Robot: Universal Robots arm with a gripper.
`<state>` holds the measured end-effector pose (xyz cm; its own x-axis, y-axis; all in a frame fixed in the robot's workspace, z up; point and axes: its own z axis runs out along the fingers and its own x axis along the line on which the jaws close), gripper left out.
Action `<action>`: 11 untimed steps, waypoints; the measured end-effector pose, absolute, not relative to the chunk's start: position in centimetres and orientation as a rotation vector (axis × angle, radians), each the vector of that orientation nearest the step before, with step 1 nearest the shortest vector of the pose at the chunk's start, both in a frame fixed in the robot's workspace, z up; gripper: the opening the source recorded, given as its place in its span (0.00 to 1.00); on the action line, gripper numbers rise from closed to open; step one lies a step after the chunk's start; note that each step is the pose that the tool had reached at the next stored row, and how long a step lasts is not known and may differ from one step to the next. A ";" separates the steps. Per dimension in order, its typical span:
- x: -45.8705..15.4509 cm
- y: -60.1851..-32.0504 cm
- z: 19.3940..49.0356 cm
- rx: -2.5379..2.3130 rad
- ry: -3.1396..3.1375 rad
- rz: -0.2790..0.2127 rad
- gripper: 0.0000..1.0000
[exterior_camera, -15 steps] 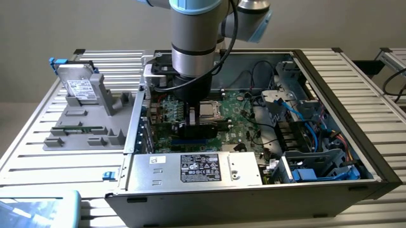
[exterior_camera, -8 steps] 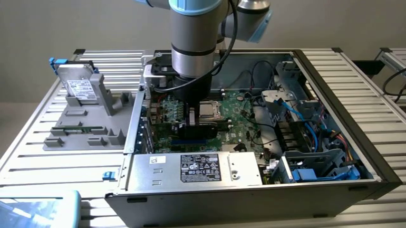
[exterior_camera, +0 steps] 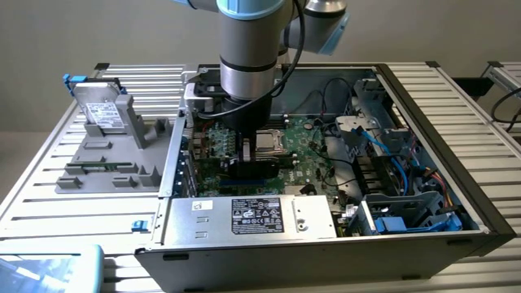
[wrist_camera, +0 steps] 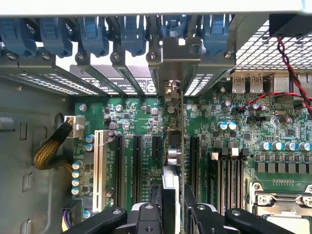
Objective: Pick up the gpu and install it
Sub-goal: 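Insert the gpu into the slot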
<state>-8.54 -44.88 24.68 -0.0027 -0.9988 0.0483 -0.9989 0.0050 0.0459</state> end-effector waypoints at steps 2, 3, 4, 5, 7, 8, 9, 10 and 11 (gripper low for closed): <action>-8.5 -44.9 24.7 2.170 -2.179 0.002 0.28; -8.5 -44.9 24.7 2.170 -2.178 0.002 0.28; -8.5 -44.9 24.7 2.170 -2.178 0.002 0.28; -8.5 -44.9 24.7 2.170 -2.179 0.002 0.28; -8.5 -44.9 24.6 2.169 -2.179 0.002 0.28; -8.5 -44.9 24.6 2.169 -2.180 0.002 0.28; -8.5 -44.9 24.6 2.168 -2.180 0.002 0.28; -8.5 -44.9 24.6 2.167 -2.181 0.002 0.28; -8.5 -44.9 24.6 2.167 -2.182 0.001 0.28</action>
<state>-8.54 -44.88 24.58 -0.0056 -0.9988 0.0478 -0.9989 0.0078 0.0463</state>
